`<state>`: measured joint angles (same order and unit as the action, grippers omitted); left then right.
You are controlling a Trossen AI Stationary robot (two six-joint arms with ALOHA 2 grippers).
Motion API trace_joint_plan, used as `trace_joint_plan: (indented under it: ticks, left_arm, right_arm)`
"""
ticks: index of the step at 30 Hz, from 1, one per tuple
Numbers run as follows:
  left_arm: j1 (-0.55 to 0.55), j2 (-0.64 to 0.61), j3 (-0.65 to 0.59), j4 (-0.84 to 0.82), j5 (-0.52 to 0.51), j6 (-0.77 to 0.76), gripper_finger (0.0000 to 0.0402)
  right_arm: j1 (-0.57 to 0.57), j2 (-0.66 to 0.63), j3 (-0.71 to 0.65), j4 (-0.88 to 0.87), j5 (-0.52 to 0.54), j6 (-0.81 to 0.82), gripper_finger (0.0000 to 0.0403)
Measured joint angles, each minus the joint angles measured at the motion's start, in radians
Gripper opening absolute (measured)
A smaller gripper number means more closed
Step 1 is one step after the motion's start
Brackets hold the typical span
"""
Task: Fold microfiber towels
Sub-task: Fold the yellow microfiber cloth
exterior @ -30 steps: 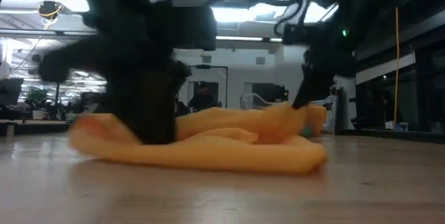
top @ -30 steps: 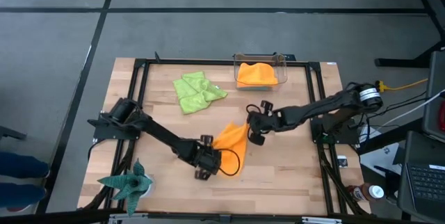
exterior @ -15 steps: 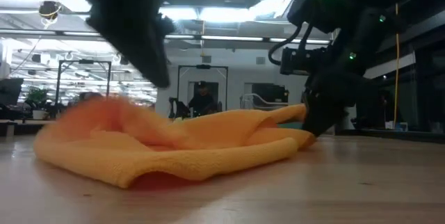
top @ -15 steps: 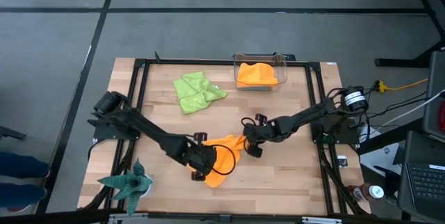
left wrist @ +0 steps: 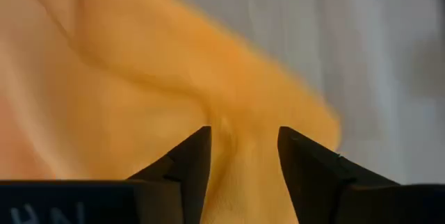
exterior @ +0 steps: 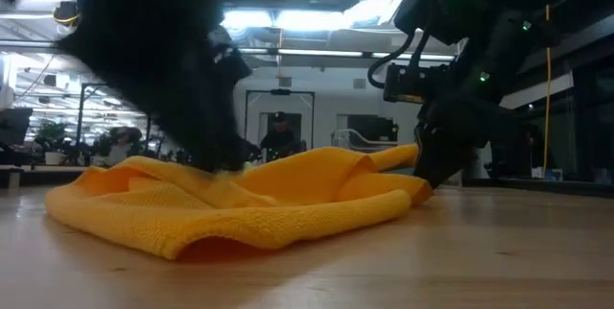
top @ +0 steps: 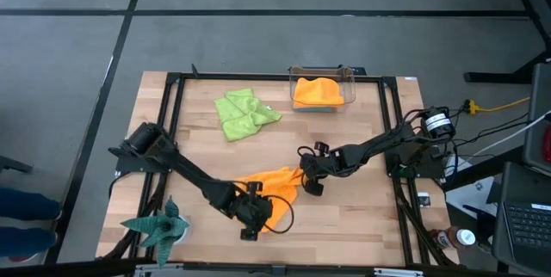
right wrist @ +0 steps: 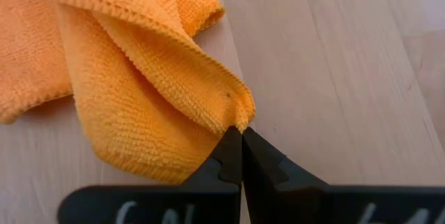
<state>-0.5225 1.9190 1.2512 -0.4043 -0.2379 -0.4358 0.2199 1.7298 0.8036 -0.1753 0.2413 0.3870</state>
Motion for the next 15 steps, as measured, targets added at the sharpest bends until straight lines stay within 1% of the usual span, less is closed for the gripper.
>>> trace_joint_plan:
  ticks: [3, 7, 10, 13, 15]
  left_arm:
    - [-0.012, 0.034, 0.001, 0.035, -0.008, -0.001, 0.0164]
    - [-0.014, 0.078, 0.001, 0.055, -0.068, -0.004, 0.0162]
    - [-0.008, 0.081, 0.003, 0.064, -0.118, -0.005, 0.0164]
    - [-0.002, 0.085, 0.003, 0.060, -0.127, -0.006, 0.0163]
    - [0.003, 0.085, 0.003, 0.061, -0.115, -0.006, 0.0161]
  right_arm:
    - [0.000, 0.000, 0.000, 0.000, 0.000, 0.001, 0.0002]
    - [0.000, 0.000, 0.000, 0.000, 0.001, 0.001, 0.0003]
    - [0.000, 0.000, 0.000, 0.000, 0.001, 0.001, 0.0003]
    - [0.000, 0.000, 0.000, -0.001, 0.000, 0.000, 0.0004]
    - [0.000, 0.000, 0.000, -0.001, 0.001, -0.001, 0.0004]
